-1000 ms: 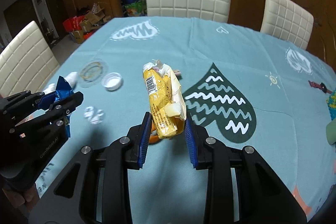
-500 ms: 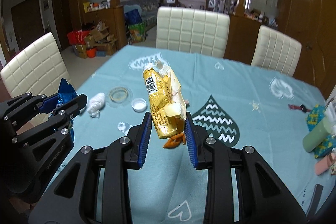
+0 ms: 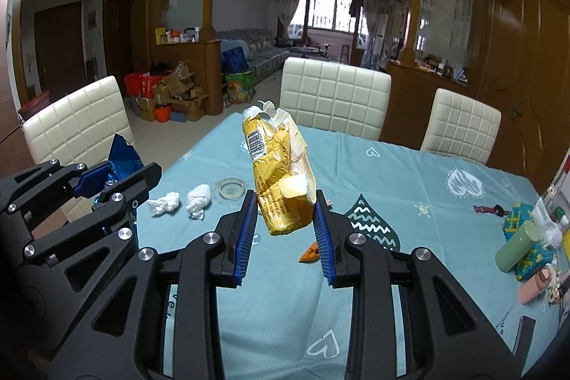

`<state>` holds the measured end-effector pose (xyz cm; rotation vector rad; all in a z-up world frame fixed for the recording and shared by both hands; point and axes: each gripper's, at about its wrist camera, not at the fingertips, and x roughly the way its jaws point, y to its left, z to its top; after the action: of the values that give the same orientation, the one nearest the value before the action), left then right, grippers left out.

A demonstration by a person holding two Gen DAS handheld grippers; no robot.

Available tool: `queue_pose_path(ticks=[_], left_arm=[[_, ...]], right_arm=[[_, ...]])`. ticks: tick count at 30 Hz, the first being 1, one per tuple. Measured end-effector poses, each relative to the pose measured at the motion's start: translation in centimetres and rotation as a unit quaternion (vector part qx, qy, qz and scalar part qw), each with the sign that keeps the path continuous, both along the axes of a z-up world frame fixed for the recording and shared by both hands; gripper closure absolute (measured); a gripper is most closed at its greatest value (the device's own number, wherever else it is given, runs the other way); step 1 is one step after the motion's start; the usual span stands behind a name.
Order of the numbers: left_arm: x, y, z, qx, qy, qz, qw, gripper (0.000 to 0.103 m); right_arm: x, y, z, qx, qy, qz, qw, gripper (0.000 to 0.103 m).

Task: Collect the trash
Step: 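Lift the blue wrapper and yellow bag and carry them to the bin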

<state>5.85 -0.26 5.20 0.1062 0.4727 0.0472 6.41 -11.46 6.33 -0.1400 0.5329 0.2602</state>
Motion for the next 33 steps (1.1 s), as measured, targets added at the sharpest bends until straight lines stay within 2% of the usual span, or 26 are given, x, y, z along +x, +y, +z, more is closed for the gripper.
queue_pose_path(ticks=[14,33], left_arm=[[-0.3,1.1,0.3,0.0,-0.011,0.014,0.9998,0.083],[0.1,2.9,-0.4,-0.009,-0.005,0.031,0.9995,0.083]], right_arm=[[0.0,0.6,0.8,0.0,-0.008,0.004,1.0,0.07],[1.7,1.8,-0.3,0.0,0.005,0.019,1.0,0.07]])
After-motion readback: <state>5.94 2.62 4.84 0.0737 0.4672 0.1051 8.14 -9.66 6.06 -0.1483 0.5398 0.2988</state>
